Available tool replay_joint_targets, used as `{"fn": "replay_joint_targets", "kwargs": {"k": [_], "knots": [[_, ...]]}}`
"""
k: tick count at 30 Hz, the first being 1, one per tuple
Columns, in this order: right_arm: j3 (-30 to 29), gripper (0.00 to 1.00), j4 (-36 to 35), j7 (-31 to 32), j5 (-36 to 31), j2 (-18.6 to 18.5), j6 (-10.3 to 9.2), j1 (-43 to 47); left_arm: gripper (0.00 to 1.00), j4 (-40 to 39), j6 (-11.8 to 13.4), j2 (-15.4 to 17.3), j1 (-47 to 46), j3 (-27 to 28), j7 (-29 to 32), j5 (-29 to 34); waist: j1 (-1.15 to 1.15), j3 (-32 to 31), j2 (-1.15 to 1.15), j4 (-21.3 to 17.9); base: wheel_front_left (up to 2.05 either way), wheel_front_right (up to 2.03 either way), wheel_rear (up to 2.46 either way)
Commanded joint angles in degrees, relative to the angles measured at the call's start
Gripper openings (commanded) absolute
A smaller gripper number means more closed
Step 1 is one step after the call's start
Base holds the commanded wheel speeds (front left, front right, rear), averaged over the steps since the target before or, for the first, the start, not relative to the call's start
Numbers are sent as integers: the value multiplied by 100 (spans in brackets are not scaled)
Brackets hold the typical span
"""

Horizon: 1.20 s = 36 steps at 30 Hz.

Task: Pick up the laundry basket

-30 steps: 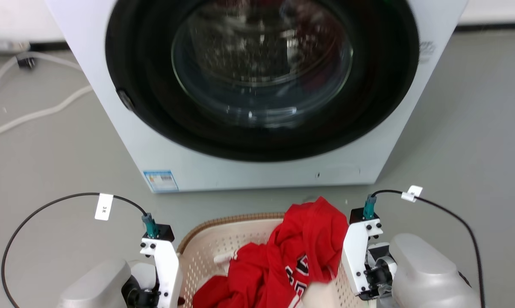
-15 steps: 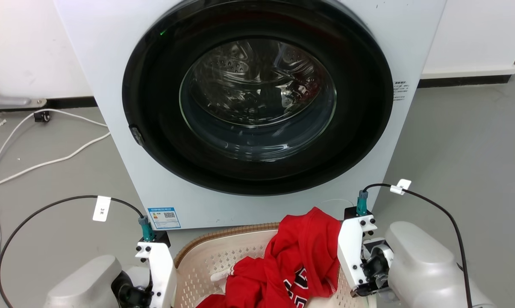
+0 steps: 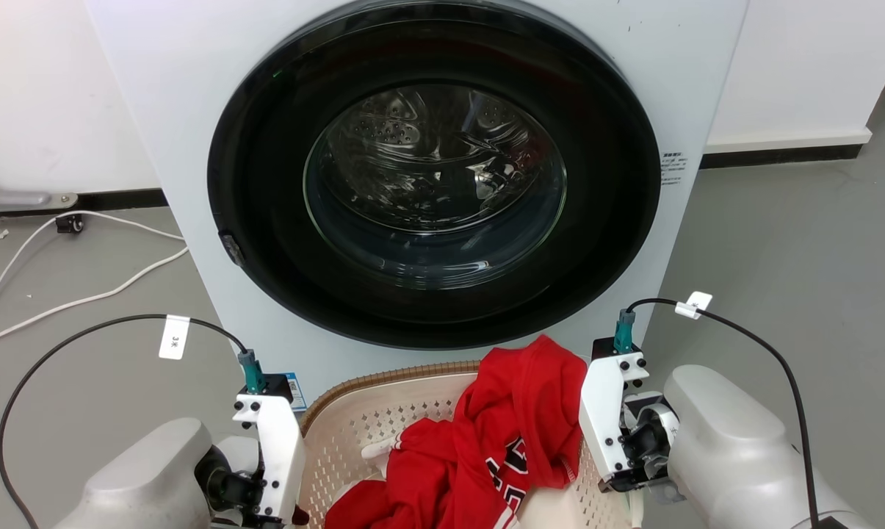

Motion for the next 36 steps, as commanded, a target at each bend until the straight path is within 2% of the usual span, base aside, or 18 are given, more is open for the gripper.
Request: {"fn": "replay_joint_targets", "kwargs": {"k": [1,10,36], "knots": [[36,0,13,-7,23,-82,18,-37,0,54,7,85,-54,-49,47,64,0,-13,0,-15,0,0,0],[125,0,106,-11,164,-83,18,-4,0,77,7,96,-19,-108,205,-72,0,-15,0,-32,0,0,0],[443,0,187,-124,467,-81,18,-82,0,128,7,66,-120,-226,105,-160,0,15,0,6,0,0,0]]}}
